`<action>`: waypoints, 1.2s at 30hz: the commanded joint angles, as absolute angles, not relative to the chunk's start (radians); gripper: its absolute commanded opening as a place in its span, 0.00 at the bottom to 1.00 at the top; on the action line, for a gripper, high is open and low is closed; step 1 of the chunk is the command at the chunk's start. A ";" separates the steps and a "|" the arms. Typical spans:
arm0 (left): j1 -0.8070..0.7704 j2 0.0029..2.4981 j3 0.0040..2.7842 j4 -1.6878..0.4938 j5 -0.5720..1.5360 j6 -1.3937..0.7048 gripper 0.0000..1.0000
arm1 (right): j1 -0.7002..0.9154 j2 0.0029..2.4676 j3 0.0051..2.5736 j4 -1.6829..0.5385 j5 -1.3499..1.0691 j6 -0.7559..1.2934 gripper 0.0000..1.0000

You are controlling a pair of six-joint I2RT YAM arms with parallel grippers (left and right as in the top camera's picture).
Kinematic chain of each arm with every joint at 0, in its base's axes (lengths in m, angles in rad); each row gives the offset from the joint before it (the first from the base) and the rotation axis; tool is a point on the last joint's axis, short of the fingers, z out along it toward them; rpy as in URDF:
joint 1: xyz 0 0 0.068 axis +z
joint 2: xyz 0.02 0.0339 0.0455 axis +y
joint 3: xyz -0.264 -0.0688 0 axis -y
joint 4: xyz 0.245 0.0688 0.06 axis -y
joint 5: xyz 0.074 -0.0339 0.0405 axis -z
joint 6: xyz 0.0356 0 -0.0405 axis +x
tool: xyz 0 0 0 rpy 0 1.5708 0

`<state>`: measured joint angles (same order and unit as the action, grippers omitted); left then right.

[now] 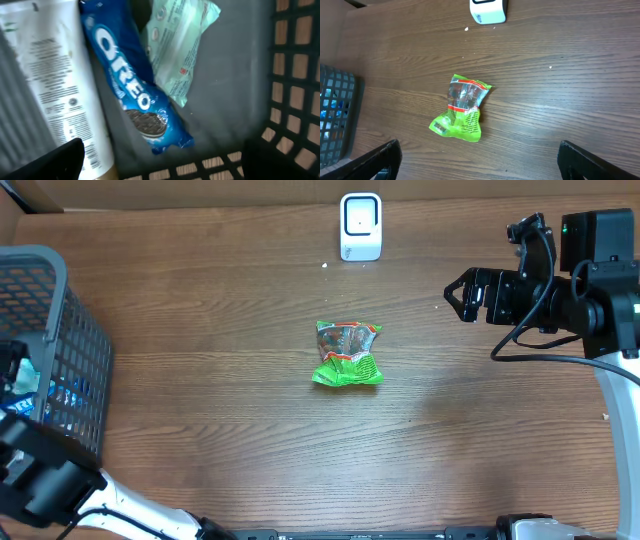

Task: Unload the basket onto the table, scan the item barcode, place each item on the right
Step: 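Reach the left gripper into the basket and grasp the blue Oreo pack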

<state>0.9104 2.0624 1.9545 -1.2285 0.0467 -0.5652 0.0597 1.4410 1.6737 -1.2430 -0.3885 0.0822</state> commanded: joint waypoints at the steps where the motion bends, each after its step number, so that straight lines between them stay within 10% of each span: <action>1: 0.878 2.104 1.953 -1.226 -0.037 -0.609 0.90 | 0.062 1.437 1.695 -1.241 -0.395 0.081 1.00; 36: 0.844 2.140 1.651 -0.985 -0.108 -0.617 0.89 | 0.062 1.437 1.695 -1.251 -0.395 0.082 1.00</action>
